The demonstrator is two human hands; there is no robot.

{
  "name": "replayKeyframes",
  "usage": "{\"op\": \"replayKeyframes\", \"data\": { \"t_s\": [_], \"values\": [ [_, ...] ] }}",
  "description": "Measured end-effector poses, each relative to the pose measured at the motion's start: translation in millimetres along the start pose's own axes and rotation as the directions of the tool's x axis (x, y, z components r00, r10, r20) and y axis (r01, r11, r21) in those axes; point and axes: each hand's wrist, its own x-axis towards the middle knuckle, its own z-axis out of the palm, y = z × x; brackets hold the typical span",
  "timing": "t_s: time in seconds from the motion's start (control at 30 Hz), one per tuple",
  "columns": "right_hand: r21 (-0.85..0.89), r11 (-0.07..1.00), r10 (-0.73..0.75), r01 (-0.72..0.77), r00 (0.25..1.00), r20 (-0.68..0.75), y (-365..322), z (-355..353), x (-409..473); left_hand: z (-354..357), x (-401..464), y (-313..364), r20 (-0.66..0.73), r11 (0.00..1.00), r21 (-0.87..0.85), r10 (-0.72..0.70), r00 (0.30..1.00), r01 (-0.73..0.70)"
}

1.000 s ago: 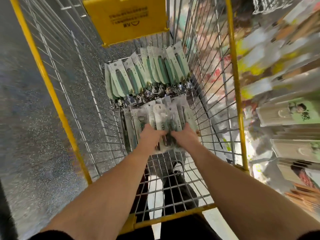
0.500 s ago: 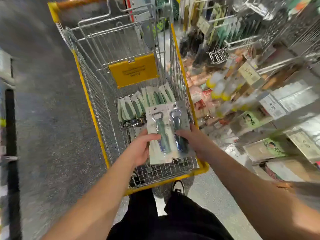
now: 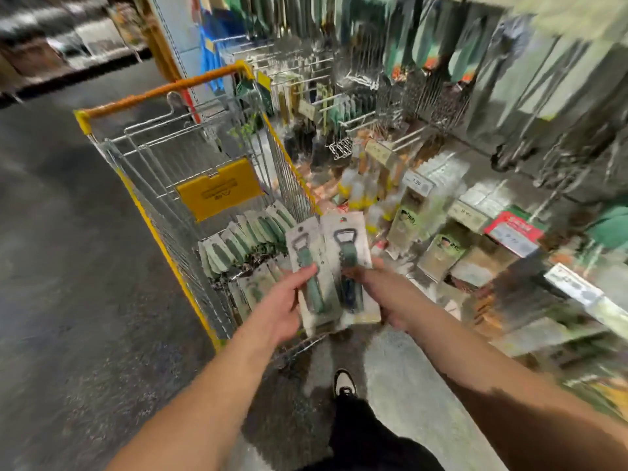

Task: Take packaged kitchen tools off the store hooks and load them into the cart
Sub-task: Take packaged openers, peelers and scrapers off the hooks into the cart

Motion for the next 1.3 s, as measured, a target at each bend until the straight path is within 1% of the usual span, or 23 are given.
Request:
{"op": "replayKeyframes", "data": {
  "t_s": [0.07, 0.2, 0.3, 0.43, 0.57, 0.63, 0.8, 0.93, 1.0, 1.13, 1.23, 1.3],
  "values": [
    [0.034, 0.999, -0.008, 0.009, 0.999, -0.053, 9.5, -0.2, -28.6, 7.0, -19.8, -12.6, 0.025, 1.000, -0.021, -0.019, 0.999, 0.020],
    [0.073, 0.994, -0.066, 0.075, 0.990, -0.123, 25.1, 0.8, -98.7, 28.2, -60.6, -44.4, 0.140, 0.996, -0.032, -0.082, 0.987, 0.087],
    [0.111, 0.986, -0.091, 0.121, 0.965, -0.245, 31.3, -7.9, -150.0, 59.4, -80.6, -67.8, 0.198, 0.986, 0.063, -0.162, 0.967, 0.152],
    [0.055, 0.976, -0.173, 0.212, 0.899, -0.402, 32.7, -38.2, -220.0, 110.9, -101.6, -94.2, 0.260, 0.965, 0.210, -0.211, 0.942, 0.158],
    [0.001, 0.966, -0.222, 0.257, 0.837, -0.501, 44.5, -82.3, -287.1, 166.2, -117.8, -124.6, 0.319, 0.938, 0.303, -0.266, 0.909, 0.168],
    [-0.005, 0.968, -0.216, 0.250, 0.823, -0.525, 48.8, -100.6, -311.2, 188.6, -125.1, -137.4, 0.357, 0.934, 0.313, -0.282, 0.890, 0.171],
    [0.006, 0.974, -0.172, 0.227, 0.751, -0.638, 73.7, -161.7, -390.0, 267.0, -155.5, -191.0, 0.447, 0.916, 0.378, -0.311, 0.839, 0.138],
    [-0.182, 0.981, -0.179, 0.062, 0.641, -0.746, 99.5, -217.1, -457.1, 334.5, -181.2, -248.0, 0.483, 0.905, 0.416, -0.306, 0.820, 0.093],
    [-0.225, 0.974, -0.175, -0.003, 0.615, -0.768, 110.2, -246.0, -489.5, 367.9, -195.7, -276.5, 0.497, 0.900, 0.427, -0.313, 0.809, 0.086],
    [-0.245, 0.969, -0.197, -0.005, 0.578, -0.792, 129.4, -302.3, -557.1, 438.4, -222.9, -329.8, 0.536, 0.893, 0.447, -0.316, 0.783, 0.055],
    [-0.204, 0.978, -0.189, 0.041, 0.581, -0.791, 139.3, -338.2, -599.5, 482.5, -241.2, -357.6, 0.561, 0.889, 0.456, -0.321, 0.763, 0.039],
    [-0.171, 0.982, -0.185, 0.077, 0.557, -0.809, 139.3, -356.3, -626.0, 506.5, -252.7, -369.6, 0.571, 0.886, 0.462, -0.326, 0.753, 0.033]
  ]
}}
